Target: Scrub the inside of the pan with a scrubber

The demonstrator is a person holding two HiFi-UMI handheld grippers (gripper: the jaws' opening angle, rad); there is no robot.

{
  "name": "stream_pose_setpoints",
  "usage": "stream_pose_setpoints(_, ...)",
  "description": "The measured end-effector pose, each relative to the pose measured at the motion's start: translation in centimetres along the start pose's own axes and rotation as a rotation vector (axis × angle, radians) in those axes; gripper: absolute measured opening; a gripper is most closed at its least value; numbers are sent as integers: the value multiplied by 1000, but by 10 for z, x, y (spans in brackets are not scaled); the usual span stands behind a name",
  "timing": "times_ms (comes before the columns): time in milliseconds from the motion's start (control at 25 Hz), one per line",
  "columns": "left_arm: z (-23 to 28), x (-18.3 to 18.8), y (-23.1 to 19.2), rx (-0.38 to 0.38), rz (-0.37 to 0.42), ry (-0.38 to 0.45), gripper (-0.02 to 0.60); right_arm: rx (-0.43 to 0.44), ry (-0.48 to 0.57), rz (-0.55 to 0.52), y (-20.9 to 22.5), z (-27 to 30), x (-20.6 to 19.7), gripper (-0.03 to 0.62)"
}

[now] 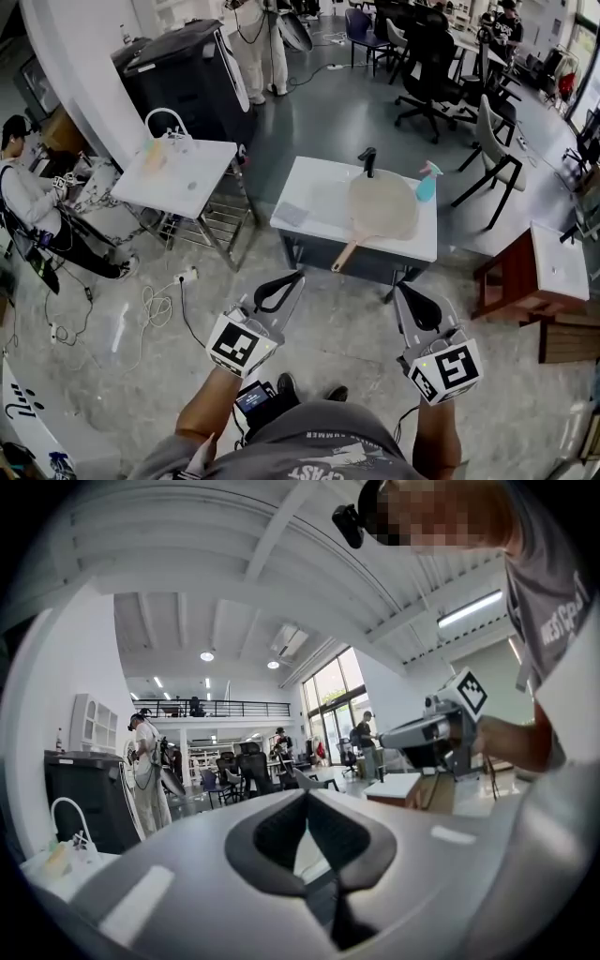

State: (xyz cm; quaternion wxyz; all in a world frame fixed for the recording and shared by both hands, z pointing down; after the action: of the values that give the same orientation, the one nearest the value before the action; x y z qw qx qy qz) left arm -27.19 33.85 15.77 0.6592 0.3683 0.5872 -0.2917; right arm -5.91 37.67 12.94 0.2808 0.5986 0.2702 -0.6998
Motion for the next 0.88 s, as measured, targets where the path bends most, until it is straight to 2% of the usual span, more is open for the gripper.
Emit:
stream_pose_setpoints(240, 23, -3, 19, 30, 65, -18, 2, 28, 8, 28, 30, -14, -12, 2)
stream_pose_setpoints(400, 34, -2, 38, 55, 57, -7, 2, 56, 40, 70, 48, -28, -21, 2)
stream_pose_setpoints(640, 47, 1, 52, 69, 69, -17, 2, 68, 43, 76, 65, -37, -29, 2)
stream_pose_setpoints(880, 73, -7, 41, 60, 72, -18, 2, 63, 23, 82, 82, -19, -35, 2)
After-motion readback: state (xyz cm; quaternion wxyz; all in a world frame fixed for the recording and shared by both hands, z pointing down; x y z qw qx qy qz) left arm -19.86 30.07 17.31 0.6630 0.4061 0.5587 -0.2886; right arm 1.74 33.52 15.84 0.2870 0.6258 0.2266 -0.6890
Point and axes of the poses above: the fingertips, and each gripper's own axes: z forward along the fingers, y to its right, x out of its top, the point moved 5 cm from there along -z, backward along the fingers, and after that the axes turned 13 degrees about x, right-handed, at the moved point
